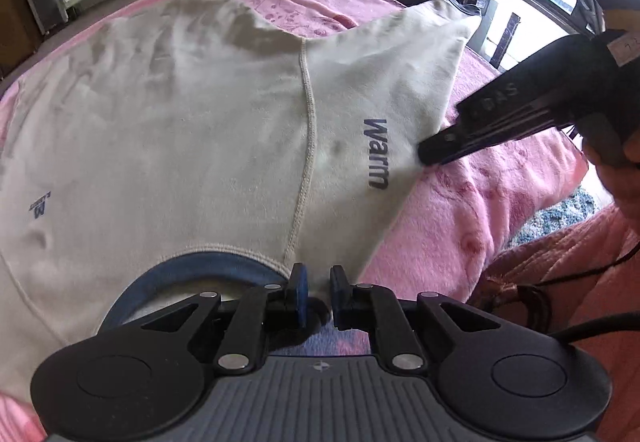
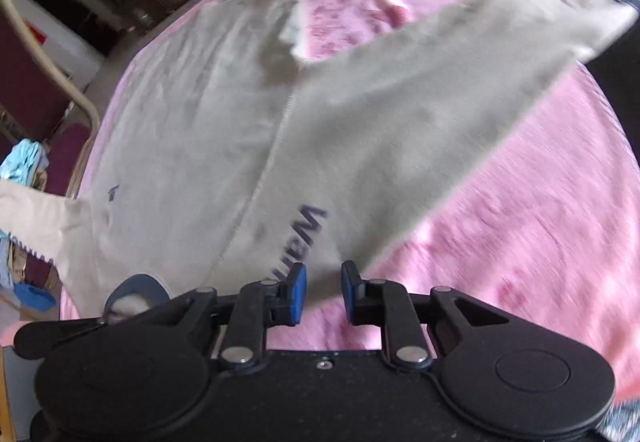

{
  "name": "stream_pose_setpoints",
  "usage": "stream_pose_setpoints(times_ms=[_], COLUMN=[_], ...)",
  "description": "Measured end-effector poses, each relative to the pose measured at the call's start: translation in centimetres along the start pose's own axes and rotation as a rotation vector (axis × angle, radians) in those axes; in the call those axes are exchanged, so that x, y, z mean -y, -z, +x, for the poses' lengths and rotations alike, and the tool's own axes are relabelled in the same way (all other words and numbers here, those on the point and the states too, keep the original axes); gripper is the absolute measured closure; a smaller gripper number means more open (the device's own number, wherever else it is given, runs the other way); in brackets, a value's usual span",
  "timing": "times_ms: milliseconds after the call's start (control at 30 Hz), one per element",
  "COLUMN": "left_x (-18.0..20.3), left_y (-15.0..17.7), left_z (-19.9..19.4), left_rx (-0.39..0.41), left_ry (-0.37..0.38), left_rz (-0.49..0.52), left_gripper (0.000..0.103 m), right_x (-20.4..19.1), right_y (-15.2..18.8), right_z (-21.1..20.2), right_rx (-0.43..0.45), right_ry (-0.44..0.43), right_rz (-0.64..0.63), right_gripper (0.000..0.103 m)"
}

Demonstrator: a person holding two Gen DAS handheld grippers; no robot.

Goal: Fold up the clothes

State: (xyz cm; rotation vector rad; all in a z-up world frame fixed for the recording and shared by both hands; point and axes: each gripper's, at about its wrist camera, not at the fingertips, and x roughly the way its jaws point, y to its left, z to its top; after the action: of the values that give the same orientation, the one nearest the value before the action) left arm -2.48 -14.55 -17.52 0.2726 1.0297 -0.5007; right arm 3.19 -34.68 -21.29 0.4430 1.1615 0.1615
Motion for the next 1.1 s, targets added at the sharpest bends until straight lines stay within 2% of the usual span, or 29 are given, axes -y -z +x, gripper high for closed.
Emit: stream_pose_setpoints(times_ms=[100, 200, 333, 433, 467, 500, 600, 733, 833, 933, 967, 1100], left_x=[0.5, 0.7, 0.9, 0.9, 0.9, 0.9, 0.9, 0.7, -0.3, -1.8, -2.9, -7.3], left_y=[-0.1, -0.1, 0.0, -0.1, 0.0, 0.0, 0.0, 0.0, -0.5, -1.3, -1.7, -2.5], left_z=[0.2, 0.3, 0.2, 0.3, 0.3, 0.3, 0.3, 0.2, -1.0, -3.0, -4.0, -7.1], left_rx=[0.009, 0.014, 0.015, 0.016, 0.016, 0.017, 0.019, 0.022, 0.043, 0.085, 0.111, 0.187], left_ry=[-0.021, -0.032, -0.041, -0.044, -0.044, -0.045, -0.044, -0.039, -0.03, -0.019, -0.02, -0.062], left_rz=[0.02, 0.026, 0.024, 0.024, 0.023, 0.022, 0.02, 0.016, -0.022, -0.076, -0.108, -0.202], left_gripper=[0.092, 0.092, 0.092, 0.092, 0.092, 0.092, 0.092, 0.092, 0.091, 0.091, 0.091, 0.091], right_x=[0.8, 0.9, -0.7, -0.5, 0.2, 0.8, 3.0, 5.7, 6.6, 6.4, 5.8, 0.4], right_y=[0.7, 0.8, 0.6, 0.4, 0.2, 0.1, 0.4, 0.8, 1.2, 0.8, 0.5, -2.4], right_z=[-1.5, -2.2, -0.2, 1.2, 1.5, 1.3, -0.7, -3.8, -6.1, -7.5, -8.0, -10.3], right_rx=[0.062, 0.113, 0.028, -0.041, -0.047, -0.038, 0.054, 0.219, 0.35, 0.384, 0.39, 0.411], right_ry=[0.053, -0.071, -0.19, -0.17, -0.147, -0.138, -0.038, -0.007, -0.106, -0.251, -0.289, -0.325], right_rz=[0.029, 0.052, 0.034, 0.047, 0.073, 0.106, 0.196, 0.327, 0.397, 0.448, 0.445, 0.325], right_gripper=[0.083, 0.082, 0.082, 0.082, 0.088, 0.089, 0.087, 0.085, 0.084, 0.083, 0.083, 0.08])
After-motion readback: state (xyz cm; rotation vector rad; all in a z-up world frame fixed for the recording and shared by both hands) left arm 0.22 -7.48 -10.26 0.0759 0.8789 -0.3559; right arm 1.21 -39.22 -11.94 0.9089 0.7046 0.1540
